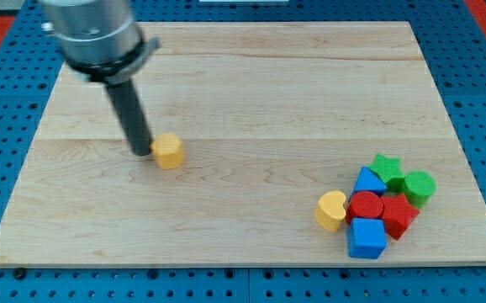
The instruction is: Slide the yellow hexagon towards the center
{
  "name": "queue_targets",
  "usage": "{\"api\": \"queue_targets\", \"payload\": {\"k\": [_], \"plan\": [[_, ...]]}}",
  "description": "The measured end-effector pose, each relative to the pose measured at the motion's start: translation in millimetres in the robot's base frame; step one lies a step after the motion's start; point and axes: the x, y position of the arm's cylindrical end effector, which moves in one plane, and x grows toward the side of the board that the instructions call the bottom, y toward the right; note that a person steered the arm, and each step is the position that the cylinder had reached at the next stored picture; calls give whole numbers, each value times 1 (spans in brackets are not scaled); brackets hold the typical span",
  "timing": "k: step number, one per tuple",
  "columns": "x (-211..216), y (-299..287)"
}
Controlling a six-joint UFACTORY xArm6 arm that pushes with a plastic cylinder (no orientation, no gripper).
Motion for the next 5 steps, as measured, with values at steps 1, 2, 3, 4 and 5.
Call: {"api": "queue_targets", "payload": {"k": [1,2,3,4,5], "plan": [[1,-3],[15,-18],[42,-8],[43,6],[4,11]]}}
